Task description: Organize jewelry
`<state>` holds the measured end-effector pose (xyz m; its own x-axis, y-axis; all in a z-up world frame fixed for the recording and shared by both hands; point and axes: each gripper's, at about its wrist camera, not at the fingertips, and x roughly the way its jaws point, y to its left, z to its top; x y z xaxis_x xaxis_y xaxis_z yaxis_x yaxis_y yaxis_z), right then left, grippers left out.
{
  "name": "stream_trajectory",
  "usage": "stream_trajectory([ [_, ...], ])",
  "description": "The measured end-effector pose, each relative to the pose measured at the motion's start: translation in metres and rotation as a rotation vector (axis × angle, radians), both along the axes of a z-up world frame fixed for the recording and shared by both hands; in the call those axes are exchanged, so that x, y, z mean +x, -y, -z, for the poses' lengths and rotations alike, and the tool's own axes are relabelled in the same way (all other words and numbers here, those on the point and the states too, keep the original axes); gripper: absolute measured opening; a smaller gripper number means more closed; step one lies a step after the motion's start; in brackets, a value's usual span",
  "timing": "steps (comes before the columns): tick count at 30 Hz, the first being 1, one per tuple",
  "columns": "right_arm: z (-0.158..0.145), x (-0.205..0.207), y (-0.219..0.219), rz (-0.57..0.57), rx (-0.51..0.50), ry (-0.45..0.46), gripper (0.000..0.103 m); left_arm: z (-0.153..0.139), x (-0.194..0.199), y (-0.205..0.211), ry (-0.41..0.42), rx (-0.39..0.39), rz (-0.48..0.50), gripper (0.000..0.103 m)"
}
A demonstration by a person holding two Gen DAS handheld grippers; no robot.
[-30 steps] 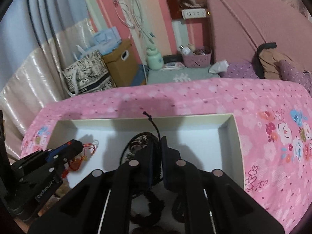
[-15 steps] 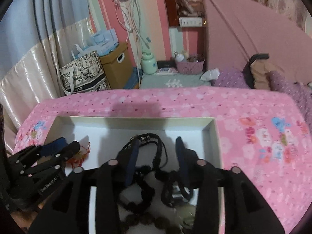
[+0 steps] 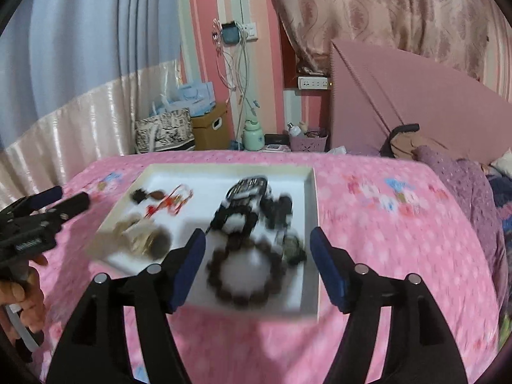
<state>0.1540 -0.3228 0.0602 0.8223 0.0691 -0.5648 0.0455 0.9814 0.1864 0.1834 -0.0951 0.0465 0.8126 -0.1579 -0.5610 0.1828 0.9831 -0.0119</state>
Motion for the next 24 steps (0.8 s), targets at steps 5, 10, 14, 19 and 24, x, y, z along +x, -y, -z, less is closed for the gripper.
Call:
stream_trajectory([
  [5, 0.012, -0.070, -0.014, 0.010, -0.001, 0.040, 0.070, 0.017, -0.074, -0.039, 0.013, -0.009, 0.004, 0.100],
  [10, 0.025, -0.124, -0.027, 0.018, -0.048, 0.071, 0.073, 0.040, -0.131, -0.065, 0.047, 0.037, -0.027, 0.100],
  [14, 0.037, -0.146, -0.024, 0.052, -0.029, 0.076, 0.074, 0.045, -0.156, -0.080, 0.070, 0.028, -0.048, 0.100],
  [19, 0.051, -0.153, -0.030, 0.049, -0.051, 0.071, 0.074, 0.052, -0.164, -0.078, 0.087, 0.024, -0.050, 0.100],
  [24, 0.057, -0.148, -0.028, 0.048, -0.073, 0.089, 0.074, 0.058, -0.164, -0.071, 0.127, 0.043, -0.051, 0.100],
])
